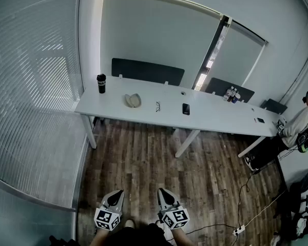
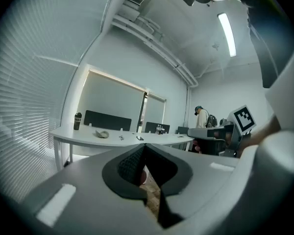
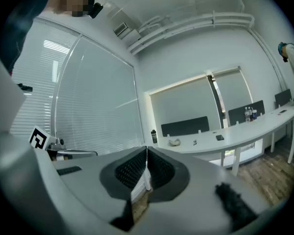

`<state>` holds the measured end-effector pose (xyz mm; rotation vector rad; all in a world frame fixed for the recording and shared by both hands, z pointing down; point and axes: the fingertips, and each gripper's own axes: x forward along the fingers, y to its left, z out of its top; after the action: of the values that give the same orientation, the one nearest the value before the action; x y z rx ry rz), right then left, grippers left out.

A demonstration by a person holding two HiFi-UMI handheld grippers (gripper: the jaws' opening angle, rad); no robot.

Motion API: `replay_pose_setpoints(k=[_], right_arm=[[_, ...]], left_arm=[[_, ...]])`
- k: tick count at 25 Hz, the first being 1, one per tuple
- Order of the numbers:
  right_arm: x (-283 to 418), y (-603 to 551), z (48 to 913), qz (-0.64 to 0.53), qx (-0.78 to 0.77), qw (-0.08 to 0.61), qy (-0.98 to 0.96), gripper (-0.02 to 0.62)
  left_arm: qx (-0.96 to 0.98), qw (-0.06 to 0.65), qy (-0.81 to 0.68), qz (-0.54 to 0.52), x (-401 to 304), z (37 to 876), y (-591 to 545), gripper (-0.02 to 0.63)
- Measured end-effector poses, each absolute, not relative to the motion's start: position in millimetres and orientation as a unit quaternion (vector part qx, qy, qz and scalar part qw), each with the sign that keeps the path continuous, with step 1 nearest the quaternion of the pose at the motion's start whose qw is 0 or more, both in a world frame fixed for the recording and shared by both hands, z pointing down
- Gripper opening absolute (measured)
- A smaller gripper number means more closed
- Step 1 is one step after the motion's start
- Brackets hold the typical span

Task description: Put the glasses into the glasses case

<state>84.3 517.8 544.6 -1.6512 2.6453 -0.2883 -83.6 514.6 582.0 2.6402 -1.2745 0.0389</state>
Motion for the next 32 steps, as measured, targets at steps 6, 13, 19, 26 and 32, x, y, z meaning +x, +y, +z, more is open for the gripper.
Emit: replay_pose_setpoints(k=[6,13,19,26,32], right_arm=[[85.9,524.8,550.1,-0.098,-0.528,0.001,0.843,0.008],[80.7,531.0,551.0,-0.107,-0.520,-0.004,0.847,0.008],[71.2,530.4,549.9,-0.113,-0.521,-0.009,0.846,0.008],[56.7,532.5,535.2,-0.113,-0.528,-0.020,0.841,0.008],[63.4,535.1,535.3,-0.114,-0.529,-0.029,0.840,0.008]], left_arm=[[0.896,0.107,-0.431,0.014,-82.9,583.0,520.9,0.006],[0.898,0.105,-0.426,0.026,-71.6,586.3,534.5,0.006],[0.902,0.108,-0.418,0.025,-72.9,584.9,531.6,0.006],[0.926,0.092,-0.365,0.026,-42.7,576.4,529.5,0.006],[0.932,0.092,-0.349,0.024,-21.0,582.6,520.4,0.006]])
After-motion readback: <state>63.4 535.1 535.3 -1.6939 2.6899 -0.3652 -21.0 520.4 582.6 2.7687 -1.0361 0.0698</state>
